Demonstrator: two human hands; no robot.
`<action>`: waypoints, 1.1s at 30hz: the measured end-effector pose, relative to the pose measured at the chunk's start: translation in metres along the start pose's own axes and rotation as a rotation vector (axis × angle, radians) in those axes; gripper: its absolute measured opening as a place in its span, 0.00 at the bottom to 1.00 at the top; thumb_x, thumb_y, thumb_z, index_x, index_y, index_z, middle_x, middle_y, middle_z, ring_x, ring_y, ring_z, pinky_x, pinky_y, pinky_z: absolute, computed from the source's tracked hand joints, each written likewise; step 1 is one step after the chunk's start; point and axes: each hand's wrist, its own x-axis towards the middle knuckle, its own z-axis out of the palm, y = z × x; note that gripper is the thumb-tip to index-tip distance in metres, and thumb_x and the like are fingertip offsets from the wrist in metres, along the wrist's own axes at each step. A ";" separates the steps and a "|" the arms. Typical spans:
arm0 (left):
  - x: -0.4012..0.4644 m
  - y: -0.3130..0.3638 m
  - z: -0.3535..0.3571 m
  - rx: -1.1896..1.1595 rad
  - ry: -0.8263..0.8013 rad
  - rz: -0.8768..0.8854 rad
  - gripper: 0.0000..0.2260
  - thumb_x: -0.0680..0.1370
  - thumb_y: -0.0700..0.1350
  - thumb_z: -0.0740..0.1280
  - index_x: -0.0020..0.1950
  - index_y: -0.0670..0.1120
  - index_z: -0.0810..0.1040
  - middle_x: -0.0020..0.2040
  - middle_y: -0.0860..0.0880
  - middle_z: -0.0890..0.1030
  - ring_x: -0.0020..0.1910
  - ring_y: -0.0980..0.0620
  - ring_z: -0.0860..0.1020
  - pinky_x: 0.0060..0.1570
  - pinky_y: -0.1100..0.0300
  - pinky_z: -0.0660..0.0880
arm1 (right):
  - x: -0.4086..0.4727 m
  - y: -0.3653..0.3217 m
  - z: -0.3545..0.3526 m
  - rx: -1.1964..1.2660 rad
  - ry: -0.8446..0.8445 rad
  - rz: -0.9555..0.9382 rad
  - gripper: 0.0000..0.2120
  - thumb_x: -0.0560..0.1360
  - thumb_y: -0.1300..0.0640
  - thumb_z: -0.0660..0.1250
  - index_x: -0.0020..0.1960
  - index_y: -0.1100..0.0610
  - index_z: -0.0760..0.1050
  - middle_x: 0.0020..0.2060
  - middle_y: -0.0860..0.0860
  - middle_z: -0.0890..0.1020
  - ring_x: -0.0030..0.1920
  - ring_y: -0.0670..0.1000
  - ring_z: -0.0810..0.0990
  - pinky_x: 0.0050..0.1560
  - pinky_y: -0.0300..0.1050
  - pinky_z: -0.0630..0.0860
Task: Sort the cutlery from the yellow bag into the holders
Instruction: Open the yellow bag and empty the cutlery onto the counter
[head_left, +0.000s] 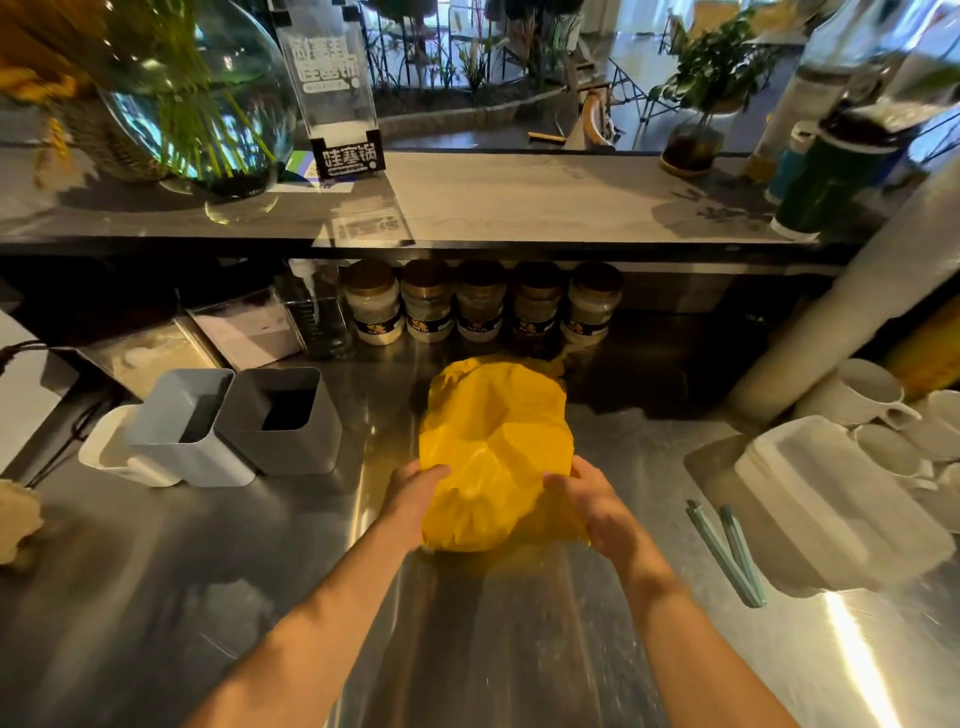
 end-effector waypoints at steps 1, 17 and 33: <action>0.000 -0.004 0.000 0.041 0.008 0.024 0.12 0.78 0.43 0.71 0.60 0.47 0.77 0.56 0.44 0.81 0.53 0.43 0.77 0.54 0.51 0.76 | 0.002 0.003 0.003 -0.041 -0.003 -0.007 0.19 0.80 0.54 0.69 0.69 0.55 0.71 0.62 0.56 0.78 0.60 0.59 0.78 0.63 0.62 0.75; 0.003 -0.051 -0.011 0.247 -0.020 -0.223 0.24 0.82 0.60 0.60 0.70 0.44 0.67 0.67 0.40 0.73 0.61 0.36 0.75 0.55 0.41 0.79 | 0.013 0.046 0.005 0.408 0.306 0.234 0.14 0.78 0.52 0.71 0.59 0.58 0.80 0.53 0.59 0.83 0.52 0.60 0.82 0.52 0.60 0.82; -0.005 0.059 0.011 0.226 0.170 0.148 0.12 0.84 0.48 0.61 0.54 0.40 0.75 0.32 0.42 0.77 0.19 0.49 0.74 0.18 0.65 0.68 | -0.008 -0.029 -0.005 0.381 0.338 -0.173 0.10 0.78 0.62 0.70 0.39 0.60 0.81 0.36 0.57 0.83 0.42 0.57 0.82 0.44 0.53 0.83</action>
